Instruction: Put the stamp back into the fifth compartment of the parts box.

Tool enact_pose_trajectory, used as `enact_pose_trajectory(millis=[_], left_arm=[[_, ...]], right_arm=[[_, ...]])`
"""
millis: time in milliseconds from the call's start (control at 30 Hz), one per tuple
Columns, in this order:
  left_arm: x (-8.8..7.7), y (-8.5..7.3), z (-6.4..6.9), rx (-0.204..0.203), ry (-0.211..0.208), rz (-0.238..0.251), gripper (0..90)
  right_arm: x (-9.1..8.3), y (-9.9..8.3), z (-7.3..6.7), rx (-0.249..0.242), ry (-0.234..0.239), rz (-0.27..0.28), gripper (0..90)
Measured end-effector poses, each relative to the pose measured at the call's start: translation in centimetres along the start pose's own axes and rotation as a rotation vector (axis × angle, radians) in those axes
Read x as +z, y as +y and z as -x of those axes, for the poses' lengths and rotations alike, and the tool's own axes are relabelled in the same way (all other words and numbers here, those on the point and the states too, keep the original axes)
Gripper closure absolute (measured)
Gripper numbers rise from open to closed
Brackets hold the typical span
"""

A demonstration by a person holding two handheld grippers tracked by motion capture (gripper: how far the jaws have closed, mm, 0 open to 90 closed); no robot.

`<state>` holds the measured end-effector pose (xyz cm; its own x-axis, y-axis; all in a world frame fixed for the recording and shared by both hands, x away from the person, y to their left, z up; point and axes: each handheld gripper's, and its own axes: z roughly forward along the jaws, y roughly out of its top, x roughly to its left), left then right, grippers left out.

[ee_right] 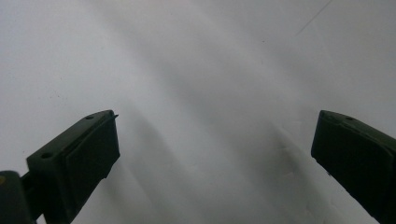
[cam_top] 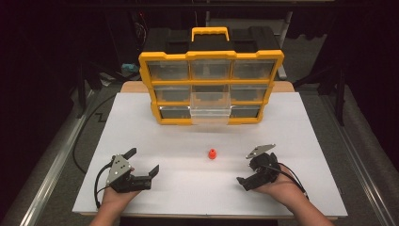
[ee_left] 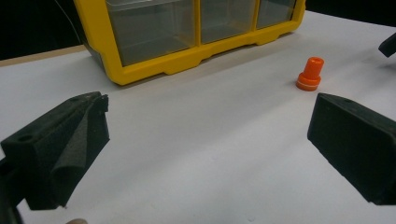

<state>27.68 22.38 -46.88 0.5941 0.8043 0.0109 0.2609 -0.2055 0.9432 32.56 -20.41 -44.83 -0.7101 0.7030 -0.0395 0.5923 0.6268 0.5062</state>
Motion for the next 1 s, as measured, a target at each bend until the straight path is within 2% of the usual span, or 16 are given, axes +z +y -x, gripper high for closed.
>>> enact_pose_trajectory(millis=[67, 200, 300, 400, 500, 700, 1000], left_arm=[[0.0, 0.0, 0.0, -0.001, -0.002, -0.003, 0.2], [0.0, 0.0, 0.0, 0.004, -0.011, -0.009, 0.2], [0.1, -0.1, 0.0, 0.0, -0.013, -0.014, 0.2], [0.2, -0.1, 0.0, -0.01, 0.003, -0.015, 0.2], [0.1, 0.0, -0.1, -0.015, 0.006, -0.017, 0.2], [0.1, -0.1, -0.1, -0.018, -0.007, -0.023, 0.2], [0.1, 0.0, -0.2, -0.019, -0.014, -0.019, 0.2]], right_arm=[[0.0, 0.1, -0.1, -0.002, 0.005, -0.006, 2.3], [-0.4, 1.0, 0.0, -0.041, 0.048, -0.058, 3.6], [-0.6, 1.4, 0.0, -0.056, 0.056, -0.076, 3.6], [-0.8, 2.0, 0.1, -0.076, 0.077, -0.101, 4.9], [-0.9, 2.5, 0.3, -0.074, 0.091, -0.108, 5.2], [-0.8, 3.2, 0.3, -0.098, 0.106, -0.142, 0.5], [-0.3, 4.7, 0.0, -0.146, 0.112, -0.164, 0.2]])
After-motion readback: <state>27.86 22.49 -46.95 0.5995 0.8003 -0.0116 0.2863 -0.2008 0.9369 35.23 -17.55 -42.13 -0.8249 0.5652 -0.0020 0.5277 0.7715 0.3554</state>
